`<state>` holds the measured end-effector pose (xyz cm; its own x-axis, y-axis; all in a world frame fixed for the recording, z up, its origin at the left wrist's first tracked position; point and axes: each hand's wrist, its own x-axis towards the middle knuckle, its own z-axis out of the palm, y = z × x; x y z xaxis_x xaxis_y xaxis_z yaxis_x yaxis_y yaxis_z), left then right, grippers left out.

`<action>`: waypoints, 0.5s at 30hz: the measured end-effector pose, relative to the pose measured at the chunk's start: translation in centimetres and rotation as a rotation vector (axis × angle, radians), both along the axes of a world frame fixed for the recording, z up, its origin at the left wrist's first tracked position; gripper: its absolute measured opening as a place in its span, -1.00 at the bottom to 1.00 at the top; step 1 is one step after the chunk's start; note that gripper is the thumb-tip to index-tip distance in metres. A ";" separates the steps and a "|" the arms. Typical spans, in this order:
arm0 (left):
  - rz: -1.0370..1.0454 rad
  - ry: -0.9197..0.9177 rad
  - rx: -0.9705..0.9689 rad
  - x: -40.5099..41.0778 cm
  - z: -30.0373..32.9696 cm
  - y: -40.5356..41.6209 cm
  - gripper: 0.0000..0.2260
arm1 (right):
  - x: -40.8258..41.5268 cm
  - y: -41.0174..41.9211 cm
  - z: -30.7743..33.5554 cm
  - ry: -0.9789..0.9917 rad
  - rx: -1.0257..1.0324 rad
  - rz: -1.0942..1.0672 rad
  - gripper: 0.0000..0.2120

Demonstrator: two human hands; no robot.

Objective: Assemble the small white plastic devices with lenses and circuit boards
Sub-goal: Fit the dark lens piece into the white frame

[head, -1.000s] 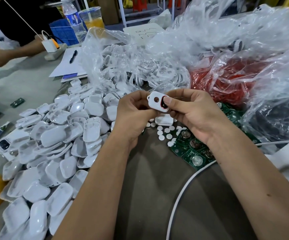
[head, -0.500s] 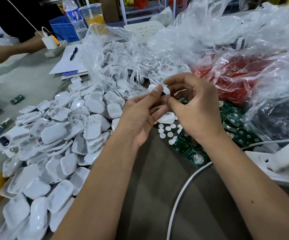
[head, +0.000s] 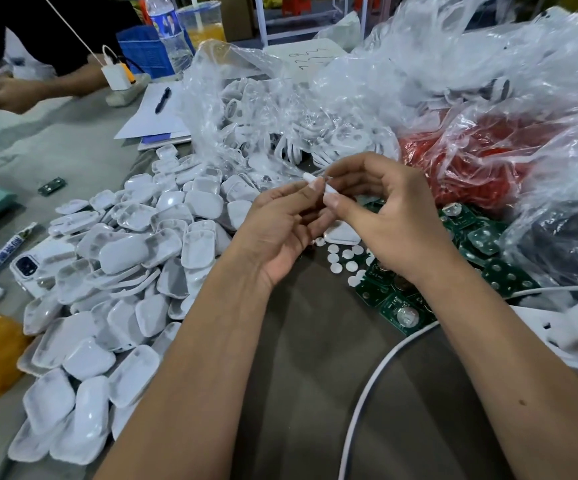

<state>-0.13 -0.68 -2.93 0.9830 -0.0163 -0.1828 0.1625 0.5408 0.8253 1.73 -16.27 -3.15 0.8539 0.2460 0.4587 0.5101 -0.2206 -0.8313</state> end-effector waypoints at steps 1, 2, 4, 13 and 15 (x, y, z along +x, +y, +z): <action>0.004 -0.003 -0.002 0.0 0.1 0.1 -0.81 | -0.1 0.0 0.1 -0.005 0.011 0.018 -0.75; 0.004 -0.007 0.002 0.0 0.2 0.1 -0.78 | -0.2 0.0 0.1 -0.017 0.008 0.027 -0.74; -0.003 -0.010 0.011 0.1 0.4 0.2 -0.80 | -0.2 0.1 0.1 -0.017 -0.020 0.044 -0.73; 0.078 -0.028 -0.224 -0.2 1.0 1.5 -0.67 | 0.2 -1.6 0.9 -0.032 -0.424 0.087 -0.92; 0.089 -0.025 -0.258 -0.2 0.9 1.7 -0.64 | 0.2 -1.8 0.8 0.043 -0.664 0.201 -0.88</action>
